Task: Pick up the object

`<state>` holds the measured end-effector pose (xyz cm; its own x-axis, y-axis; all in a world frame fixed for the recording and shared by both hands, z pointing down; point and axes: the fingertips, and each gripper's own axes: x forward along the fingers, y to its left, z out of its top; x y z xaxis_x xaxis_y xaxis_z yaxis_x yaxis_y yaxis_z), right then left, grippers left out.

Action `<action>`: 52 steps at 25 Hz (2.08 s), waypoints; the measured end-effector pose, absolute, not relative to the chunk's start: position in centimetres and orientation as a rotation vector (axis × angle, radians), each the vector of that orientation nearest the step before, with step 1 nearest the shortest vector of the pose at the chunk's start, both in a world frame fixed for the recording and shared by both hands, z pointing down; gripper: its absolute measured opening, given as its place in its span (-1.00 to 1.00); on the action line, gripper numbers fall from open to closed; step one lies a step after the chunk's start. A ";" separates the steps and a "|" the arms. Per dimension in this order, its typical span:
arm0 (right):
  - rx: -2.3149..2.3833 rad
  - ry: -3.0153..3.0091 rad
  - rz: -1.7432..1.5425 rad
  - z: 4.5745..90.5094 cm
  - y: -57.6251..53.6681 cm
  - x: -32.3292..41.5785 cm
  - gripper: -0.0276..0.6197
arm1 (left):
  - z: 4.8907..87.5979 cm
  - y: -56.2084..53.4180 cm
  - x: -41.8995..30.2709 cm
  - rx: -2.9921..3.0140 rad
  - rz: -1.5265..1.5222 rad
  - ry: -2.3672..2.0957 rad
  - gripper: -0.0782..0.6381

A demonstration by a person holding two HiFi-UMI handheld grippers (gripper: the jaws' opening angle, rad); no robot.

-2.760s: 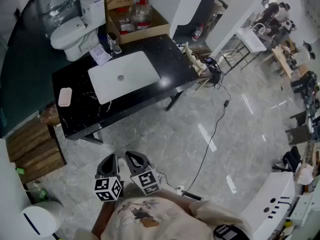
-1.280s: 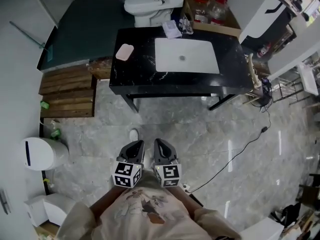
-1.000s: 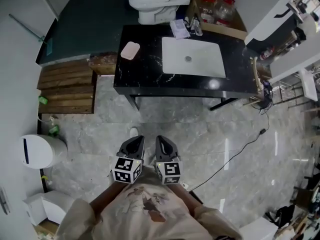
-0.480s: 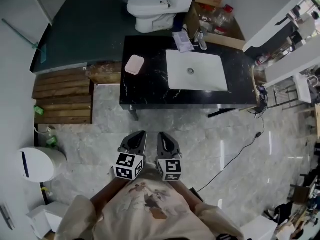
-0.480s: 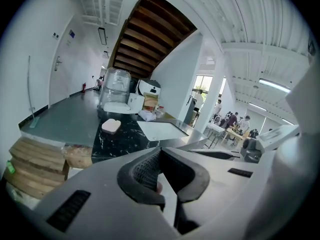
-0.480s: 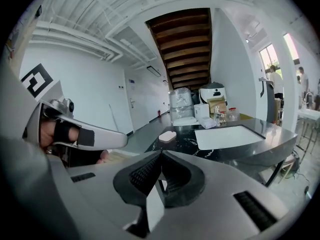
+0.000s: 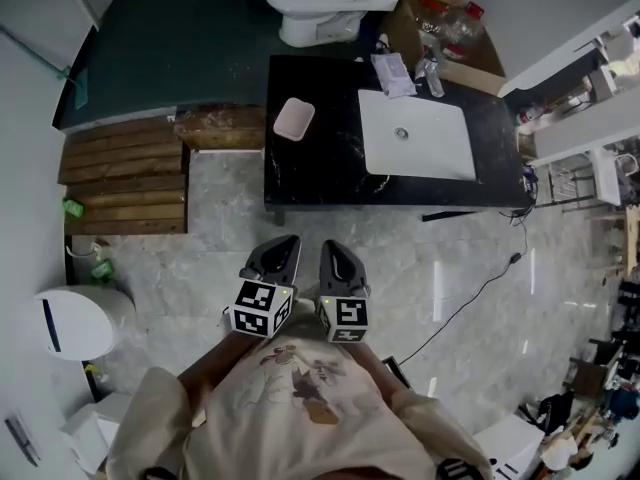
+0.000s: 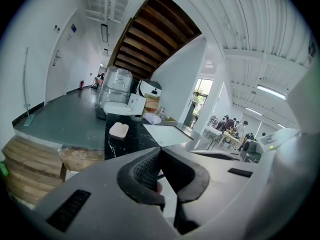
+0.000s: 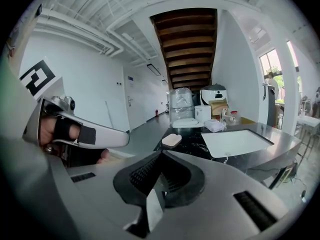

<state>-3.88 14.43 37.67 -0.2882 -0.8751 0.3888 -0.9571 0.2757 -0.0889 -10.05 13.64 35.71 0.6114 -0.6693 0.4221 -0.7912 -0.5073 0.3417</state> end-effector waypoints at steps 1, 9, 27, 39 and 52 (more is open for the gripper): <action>1.687 -2.280 0.436 37.6 14.0 -4.3 -0.86 | 35.9 13.2 -10.5 2.331 0.318 -1.149 -0.74; 1.670 -2.211 0.473 39.0 13.0 -5.2 -0.86 | 37.8 12.2 -12.3 2.263 0.328 -1.128 -0.74; 1.581 -2.329 0.498 39.3 -1.2 -2.5 -0.86 | 38.8 -0.2 -10.6 2.194 0.419 -1.268 -0.74; 1.419 -2.400 0.540 40.1 -10.1 -1.2 -0.86 | 40.8 -8.5 -9.1 2.121 0.547 -1.357 -0.74; 1.195 -2.486 0.608 42.4 -15.2 -1.3 -0.86 | 43.6 -14.7 -8.9 1.999 0.659 -1.456 -0.64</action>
